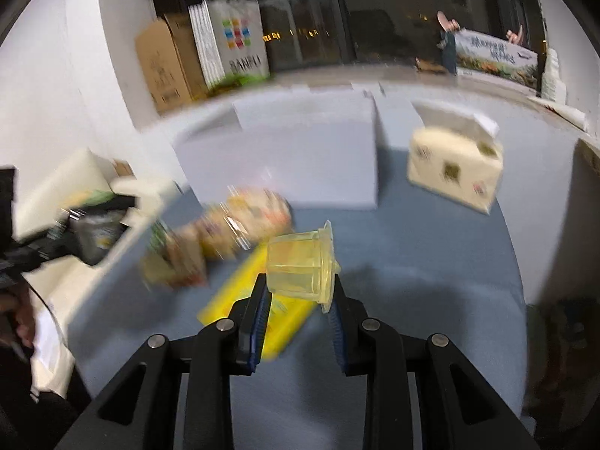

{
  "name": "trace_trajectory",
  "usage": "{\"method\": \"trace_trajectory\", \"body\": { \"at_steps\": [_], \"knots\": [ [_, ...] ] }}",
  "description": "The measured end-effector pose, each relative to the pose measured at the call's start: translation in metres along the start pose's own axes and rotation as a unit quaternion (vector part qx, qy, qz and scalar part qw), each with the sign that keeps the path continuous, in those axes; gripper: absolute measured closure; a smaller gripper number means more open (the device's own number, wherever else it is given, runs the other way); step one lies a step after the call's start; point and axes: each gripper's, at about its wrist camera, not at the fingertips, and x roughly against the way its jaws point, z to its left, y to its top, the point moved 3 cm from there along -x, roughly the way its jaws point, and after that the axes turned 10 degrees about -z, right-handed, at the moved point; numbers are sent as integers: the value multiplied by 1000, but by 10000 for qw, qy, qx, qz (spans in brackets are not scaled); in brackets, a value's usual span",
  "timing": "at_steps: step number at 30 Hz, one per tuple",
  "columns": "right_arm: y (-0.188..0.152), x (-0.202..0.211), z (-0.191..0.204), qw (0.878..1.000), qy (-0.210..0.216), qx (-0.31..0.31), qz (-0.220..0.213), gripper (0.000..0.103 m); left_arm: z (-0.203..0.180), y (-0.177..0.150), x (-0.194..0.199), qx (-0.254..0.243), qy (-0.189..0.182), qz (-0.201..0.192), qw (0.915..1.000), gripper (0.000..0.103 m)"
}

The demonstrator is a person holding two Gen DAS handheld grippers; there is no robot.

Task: Organize snacks
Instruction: 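Carry the chip bag and jelly cup into the white box and open both grippers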

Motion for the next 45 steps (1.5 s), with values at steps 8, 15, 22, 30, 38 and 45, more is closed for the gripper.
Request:
{"method": "trace_trajectory", "body": {
  "at_steps": [8, 15, 22, 30, 38, 45],
  "knots": [
    [110, -28, 25, 9977, 358, 33, -583, 72, 42, 97, -62, 33, 260, -447, 9987, 48],
    [181, -98, 11, 9991, 208, -162, -334, 72, 67, 120, -137, 0, 406, -57, 9992, 47],
    [201, -134, -13, 9990, -279, -345, 0, 1, 81, 110, -162, 203, 676, 255, 9972, 0],
    [192, -112, -4, 9988, -426, -17, -230, 0, 81, 104, -138, 265, 765, 194, 9965, 0],
    [166, -78, 27, 9992, -139, 298, -249, 0, 47, 82, -79, -159, 627, -13, 9979, 0],
    [102, -24, 50, 9977, -1, 653, -189, 0, 12, 32, -23, -339, 469, -24, 9983, 0]
  ]
}}
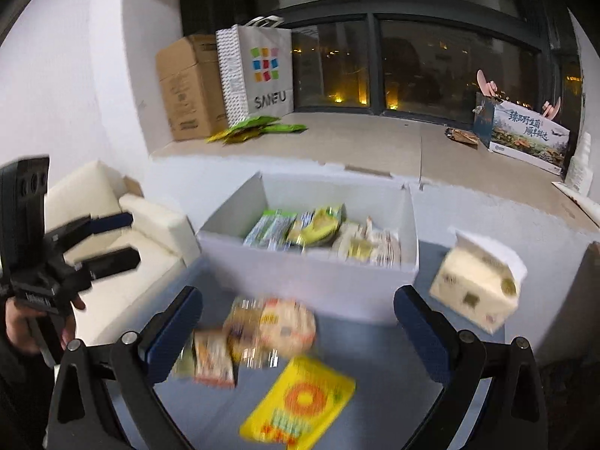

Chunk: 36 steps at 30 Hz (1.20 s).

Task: Organize snacks
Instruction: 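Carry the chip bag and jelly cup into the white box and open both grippers, then grasp the round cartoon-lid pudding cup with the left gripper while the right grasps the yellow sunflower bag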

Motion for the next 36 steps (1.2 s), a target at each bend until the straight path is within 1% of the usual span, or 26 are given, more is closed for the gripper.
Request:
{"method": "trace_trajectory", "body": {
  "at_steps": [3, 5, 7, 9, 13, 15, 17, 19, 21, 23, 25, 28, 32, 36],
  "knots": [
    [-31, 21, 5, 9999, -20, -69, 82, 0, -11, -25, 15, -16, 29, 142, 9999, 0],
    [-52, 31, 6, 9992, 13, -351, 191, 0, -14, -39, 22, 62, 0, 233, 9997, 0],
    [-70, 34, 5, 9972, 43, -632, 398, 0, -18, -53, 28, 202, -79, 291, 9993, 0],
    [-90, 41, 8, 9964, -87, -715, 439, 0, -22, -65, 37, 272, -155, 263, 9992, 0],
    [-123, 41, 10, 9932, -167, -911, 706, 0, -28, -81, 45, 210, -55, 347, 9992, 0],
    [-131, 39, 9, 9914, -128, -1066, 747, 0, -29, -87, 49, 216, -84, 367, 9991, 0],
    [-136, 33, 7, 9898, -192, -1138, 833, 0, -28, -90, 52, 198, -23, 359, 9992, 0],
    [-140, 26, 6, 9878, -343, -1211, 916, 0, -26, -94, 52, 185, 1, 411, 9990, 0],
    [-143, 17, 3, 9840, -417, -1380, 1046, 0, -24, -96, 51, 207, 8, 437, 9988, 0],
    [-143, 6, 3, 9818, -412, -1478, 1122, 0, -23, -99, 50, 256, -23, 448, 9987, 0],
    [-142, -6, 7, 9813, -475, -1423, 1206, 0, -22, -101, 49, 276, -32, 469, 9985, 0],
    [-139, -31, 9, 9806, -678, -1261, 1338, 0, -22, -105, 47, 292, -39, 502, 9983, 0],
    [-143, -61, 8, 9747, -942, -1225, 1616, 0, -19, -110, 47, 369, -51, 526, 9979, 0],
    [-152, -77, 7, 9698, -1188, -1140, 1797, 0, -16, -113, 44, 424, -38, 574, 9974, 0]
  ]
}}
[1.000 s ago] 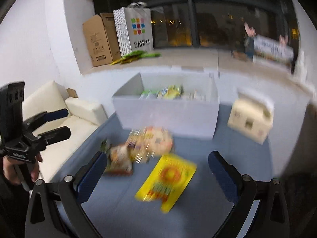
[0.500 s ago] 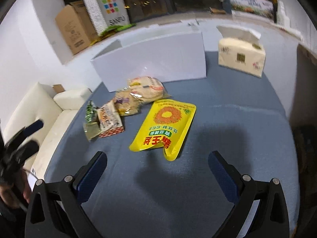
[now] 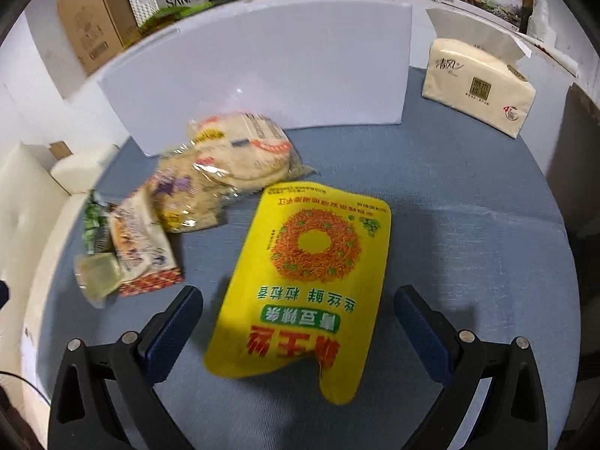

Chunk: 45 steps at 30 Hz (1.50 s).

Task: Organize snacks
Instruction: 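Grasp the round cartoon-lid pudding cup with the left gripper while the right grasps the yellow sunflower bag, then lower the pudding cup and yellow bag into the white box and open both grippers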

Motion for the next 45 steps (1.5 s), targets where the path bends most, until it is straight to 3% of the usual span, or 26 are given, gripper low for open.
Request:
{"method": "trace_trajectory", "body": {
  "at_steps": [4, 6, 7, 9, 12, 21, 26, 29, 30, 31, 32, 38, 45],
  "knots": [
    [-4, -2, 7, 9992, -184, 356, -25, 0, 1, -3, -2, 15, -4, 31, 10000, 0],
    [-4, 2, 8, 9980, -261, 571, -109, 19, 0, -5, -3, 12, 17, 64, 10000, 0],
    [-4, 6, 6, 9983, -137, 539, -144, 24, 0, -6, -4, 24, 15, 86, 10000, 0],
    [-4, 12, 2, 9984, 1, 519, -222, 48, -1, -8, -6, 12, -17, 128, 9999, 0],
    [-8, 22, -8, 9981, 245, 396, -409, 62, -2, -10, -13, -27, -42, 211, 9998, 0],
    [-10, 83, -22, 9909, 788, 49, -1092, 66, 23, -9, -71, -16, -225, 760, 9969, 0],
    [-11, 102, -18, 9877, 922, 67, -1261, 66, 41, -12, -97, 139, -333, 1035, 9940, 2],
    [-13, 106, -17, 9870, 970, 86, -1275, 65, 43, -13, -100, 109, -395, 1052, 9936, 19],
    [-14, 105, -17, 9870, 978, 85, -1273, 65, 41, -13, -99, 73, -455, 1050, 9934, 42],
    [-14, 104, -15, 9870, 987, 95, -1263, 65, 40, -13, -99, 17, -421, 1077, 9933, 53],
    [-14, 104, -14, 9871, 982, 101, -1258, 65, 38, -13, -99, -18, -436, 1076, 9932, 53],
    [-15, 102, -14, 9873, 1012, 109, -1224, 65, 24, -7, -76, -134, -541, 736, 9957, 54],
    [-12, 105, -16, 9854, 1082, 74, -1312, 65, 11, 28, -38, -171, -616, 52, 9979, 54]
  ]
}}
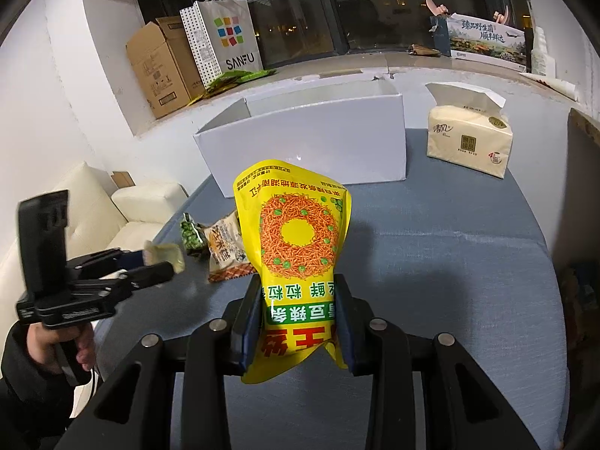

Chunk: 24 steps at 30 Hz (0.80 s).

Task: Organize snacks
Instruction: 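Lower the pudding cup and yellow bag into the white box and open both grippers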

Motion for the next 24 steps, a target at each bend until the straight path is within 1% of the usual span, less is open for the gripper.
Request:
{"method": "trace_trajectory", "body": {
  "at_steps": [3, 7, 10, 12, 13, 14, 16, 18, 21, 24],
  "knots": [
    [7, 2, -2, 9999, 50, -63, -95, 65, -2, 24, 8, -19, -4, -288, 9996, 54],
    [30, 4, -6, 9995, 139, -119, -266, 65, 1, 64, 9, -25, 19, -648, 9979, 54],
    [57, 5, -6, 9989, 219, -76, -419, 65, 7, 101, 0, -103, 59, -905, 9958, 54],
    [84, 3, -8, 9982, 251, -41, -546, 65, 14, 129, -14, -89, 89, -1016, 9947, 54],
    [97, 1, -8, 9979, 247, -25, -599, 65, 16, 138, -20, -111, 136, -1044, 9944, 54],
    [115, -4, -8, 9975, 256, 17, -655, 65, 20, 151, -32, -149, 200, -1041, 9943, 54],
    [138, -15, -9, 9972, 265, 41, -692, 65, 30, 167, -49, -97, 270, -1016, 9944, 54],
    [165, -37, -14, 9976, 257, -59, -634, 65, 41, 180, -70, 17, 303, -918, 9953, 54],
    [188, -65, -23, 9984, 194, -196, -502, 65, 50, 190, -101, -25, 457, -684, 9966, 54],
    [202, -95, -27, 9995, 0, -74, -321, 65, 56, 192, -118, -49, 518, -581, 9970, 54]
  ]
}}
